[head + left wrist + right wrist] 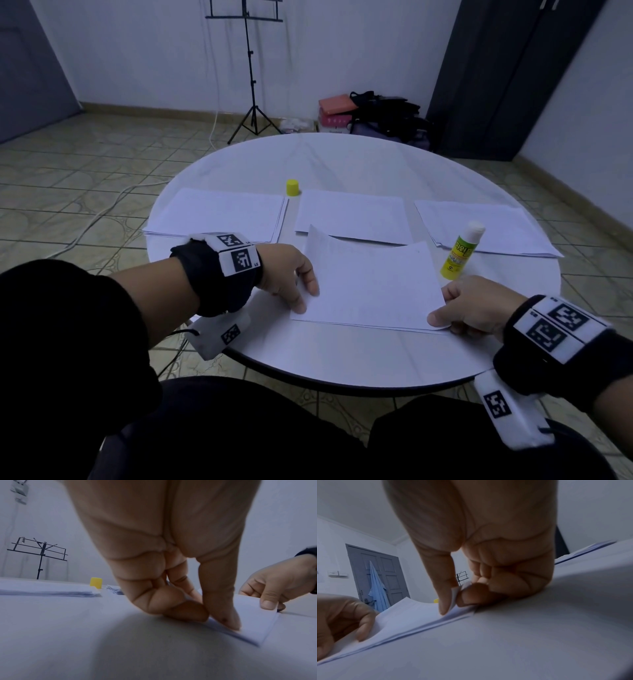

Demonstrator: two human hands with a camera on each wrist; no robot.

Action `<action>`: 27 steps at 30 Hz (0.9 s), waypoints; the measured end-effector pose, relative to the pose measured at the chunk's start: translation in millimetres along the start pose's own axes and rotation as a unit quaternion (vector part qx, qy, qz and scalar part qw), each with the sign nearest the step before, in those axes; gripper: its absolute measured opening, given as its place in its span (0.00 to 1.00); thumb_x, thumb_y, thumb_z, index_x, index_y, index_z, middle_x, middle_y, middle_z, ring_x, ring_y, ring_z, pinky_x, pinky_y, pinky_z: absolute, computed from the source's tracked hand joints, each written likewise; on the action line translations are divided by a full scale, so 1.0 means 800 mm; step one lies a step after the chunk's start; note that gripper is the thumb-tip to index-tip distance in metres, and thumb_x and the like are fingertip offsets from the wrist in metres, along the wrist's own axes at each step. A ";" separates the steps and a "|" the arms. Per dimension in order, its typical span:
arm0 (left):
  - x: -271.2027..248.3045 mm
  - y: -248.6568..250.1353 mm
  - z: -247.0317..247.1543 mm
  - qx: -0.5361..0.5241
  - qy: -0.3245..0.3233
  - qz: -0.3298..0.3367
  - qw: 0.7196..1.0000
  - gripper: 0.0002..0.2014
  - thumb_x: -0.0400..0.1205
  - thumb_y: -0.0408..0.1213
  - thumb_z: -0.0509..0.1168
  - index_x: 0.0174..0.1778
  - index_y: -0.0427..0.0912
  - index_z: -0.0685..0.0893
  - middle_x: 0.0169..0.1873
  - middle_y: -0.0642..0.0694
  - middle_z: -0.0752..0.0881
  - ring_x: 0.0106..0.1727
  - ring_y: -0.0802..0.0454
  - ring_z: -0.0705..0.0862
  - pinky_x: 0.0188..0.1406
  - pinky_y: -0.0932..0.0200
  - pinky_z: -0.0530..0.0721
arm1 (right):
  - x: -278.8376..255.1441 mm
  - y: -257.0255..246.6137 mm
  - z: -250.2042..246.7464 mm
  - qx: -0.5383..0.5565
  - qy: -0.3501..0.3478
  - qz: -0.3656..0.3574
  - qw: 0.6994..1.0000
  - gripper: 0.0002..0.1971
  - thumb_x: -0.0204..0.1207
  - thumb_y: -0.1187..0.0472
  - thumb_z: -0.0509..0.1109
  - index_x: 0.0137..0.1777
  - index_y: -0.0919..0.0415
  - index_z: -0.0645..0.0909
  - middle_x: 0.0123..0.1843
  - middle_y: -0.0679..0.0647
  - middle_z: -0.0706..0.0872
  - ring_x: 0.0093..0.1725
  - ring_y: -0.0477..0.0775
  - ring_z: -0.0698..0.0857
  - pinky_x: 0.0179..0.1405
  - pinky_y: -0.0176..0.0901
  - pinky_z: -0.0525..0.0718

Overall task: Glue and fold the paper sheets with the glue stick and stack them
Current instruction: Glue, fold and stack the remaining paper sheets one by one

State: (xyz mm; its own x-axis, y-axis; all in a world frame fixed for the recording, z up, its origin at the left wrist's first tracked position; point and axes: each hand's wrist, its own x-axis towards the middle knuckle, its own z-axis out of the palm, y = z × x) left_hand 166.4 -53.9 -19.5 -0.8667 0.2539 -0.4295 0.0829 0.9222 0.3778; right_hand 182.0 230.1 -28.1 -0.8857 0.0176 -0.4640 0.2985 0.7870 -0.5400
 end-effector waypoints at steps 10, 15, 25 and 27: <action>-0.001 0.002 0.002 0.008 0.006 0.002 1.000 0.16 0.70 0.40 0.79 0.52 0.54 0.86 0.31 0.57 0.78 0.31 0.62 0.75 0.33 0.69 0.73 | -0.002 0.002 0.000 0.001 -0.002 -0.003 1.000 0.11 0.68 0.70 0.76 0.30 0.62 0.77 0.19 0.54 0.77 0.21 0.51 0.71 0.20 0.34 0.66; 0.001 0.001 0.002 0.019 0.003 0.002 1.000 0.17 0.70 0.41 0.79 0.54 0.54 0.86 0.31 0.57 0.78 0.31 0.63 0.75 0.31 0.70 0.71 | -0.002 0.001 0.001 -0.007 0.007 -0.009 1.000 0.14 0.67 0.69 0.77 0.28 0.60 0.75 0.18 0.52 0.78 0.20 0.51 0.71 0.21 0.36 0.67; 0.003 0.001 0.002 0.032 0.001 0.004 0.999 0.17 0.71 0.41 0.79 0.55 0.54 0.86 0.31 0.58 0.79 0.31 0.64 0.75 0.30 0.70 0.70 | -0.003 0.002 0.004 -0.014 0.018 -0.012 1.000 0.13 0.67 0.71 0.77 0.29 0.61 0.76 0.19 0.51 0.78 0.22 0.49 0.74 0.21 0.35 0.68; 0.003 0.001 0.002 0.033 0.000 0.002 0.999 0.17 0.70 0.41 0.79 0.54 0.55 0.86 0.31 0.57 0.78 0.31 0.64 0.75 0.30 0.70 0.70 | -0.003 0.001 0.005 -0.019 0.023 -0.017 0.999 0.13 0.66 0.71 0.77 0.29 0.61 0.76 0.20 0.51 0.79 0.22 0.50 0.75 0.23 0.36 0.70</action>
State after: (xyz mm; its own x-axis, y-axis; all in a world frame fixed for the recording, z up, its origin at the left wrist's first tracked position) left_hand 165.4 -52.0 -21.6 -0.8668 0.2566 -0.4276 0.1176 0.9385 0.3247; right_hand 185.7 228.7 -30.3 -0.9106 0.0185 -0.4130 0.2554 0.8106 -0.5270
